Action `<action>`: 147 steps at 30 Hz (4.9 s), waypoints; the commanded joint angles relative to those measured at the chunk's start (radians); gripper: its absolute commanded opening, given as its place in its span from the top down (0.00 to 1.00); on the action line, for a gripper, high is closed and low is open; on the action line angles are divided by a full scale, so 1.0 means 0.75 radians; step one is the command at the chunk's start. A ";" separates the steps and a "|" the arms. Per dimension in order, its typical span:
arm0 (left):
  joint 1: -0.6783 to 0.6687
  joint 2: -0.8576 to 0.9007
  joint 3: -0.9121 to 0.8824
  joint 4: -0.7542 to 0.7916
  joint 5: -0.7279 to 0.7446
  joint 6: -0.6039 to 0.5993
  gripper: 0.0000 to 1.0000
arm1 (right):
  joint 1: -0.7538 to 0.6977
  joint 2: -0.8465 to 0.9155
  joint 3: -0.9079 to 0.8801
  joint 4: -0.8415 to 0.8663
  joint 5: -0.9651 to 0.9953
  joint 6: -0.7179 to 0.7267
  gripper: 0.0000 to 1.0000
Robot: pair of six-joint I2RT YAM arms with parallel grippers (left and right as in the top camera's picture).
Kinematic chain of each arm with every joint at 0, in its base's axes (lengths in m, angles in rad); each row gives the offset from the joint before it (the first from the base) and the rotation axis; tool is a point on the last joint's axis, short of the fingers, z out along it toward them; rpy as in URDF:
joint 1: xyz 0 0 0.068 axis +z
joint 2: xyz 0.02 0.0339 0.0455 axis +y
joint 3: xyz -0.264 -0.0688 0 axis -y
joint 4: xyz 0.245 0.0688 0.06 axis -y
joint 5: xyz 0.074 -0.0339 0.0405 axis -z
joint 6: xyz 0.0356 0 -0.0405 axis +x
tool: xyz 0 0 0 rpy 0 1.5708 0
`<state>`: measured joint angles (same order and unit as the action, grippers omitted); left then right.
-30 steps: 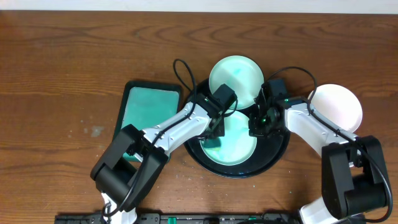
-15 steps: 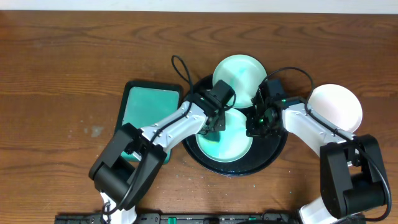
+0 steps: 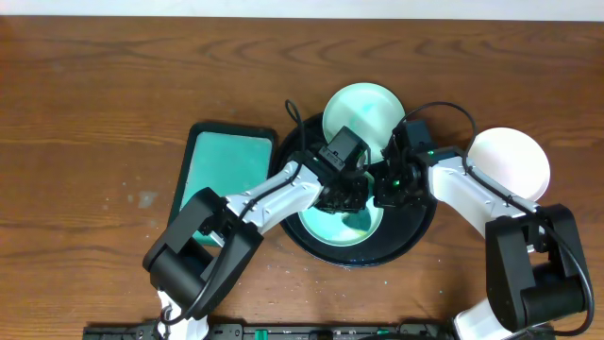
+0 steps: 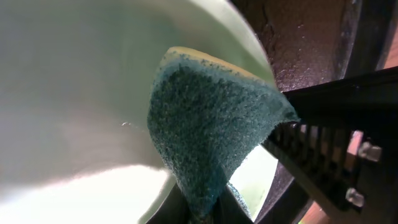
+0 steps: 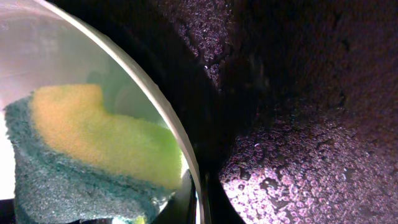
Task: Clean dirty plates on tray and stack at the side
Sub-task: 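Scrub the held green plate with the sponge in the left gripper, then return the sponge to the sponge tray with the left gripper, then lift the green plate with the right gripper and tilt it over the sponge tray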
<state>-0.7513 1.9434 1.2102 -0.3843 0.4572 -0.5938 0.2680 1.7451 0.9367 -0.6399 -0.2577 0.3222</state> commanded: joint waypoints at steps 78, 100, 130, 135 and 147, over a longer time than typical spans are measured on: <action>0.237 0.024 0.043 -0.428 -0.818 -0.055 0.93 | 0.003 0.072 -0.024 -0.009 0.139 0.028 0.99; 0.018 0.157 0.043 -0.082 0.277 0.217 0.92 | 0.003 0.072 -0.024 -0.009 0.138 0.028 0.99; 0.724 -0.443 -0.006 -0.593 -0.536 0.227 0.93 | 0.003 0.072 -0.024 0.002 0.139 0.028 0.99; 0.830 -0.363 -0.089 -0.578 -0.535 0.242 0.93 | 0.003 0.072 -0.024 0.027 0.138 0.028 0.99; 0.832 -0.503 -0.079 -0.620 -0.515 0.272 0.42 | 0.017 -0.072 0.042 -0.059 0.129 0.027 0.99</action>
<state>-0.1280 1.6726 1.1221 -0.8276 0.0715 -0.3931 0.2703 1.7462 0.9504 -0.6571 -0.2661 0.3489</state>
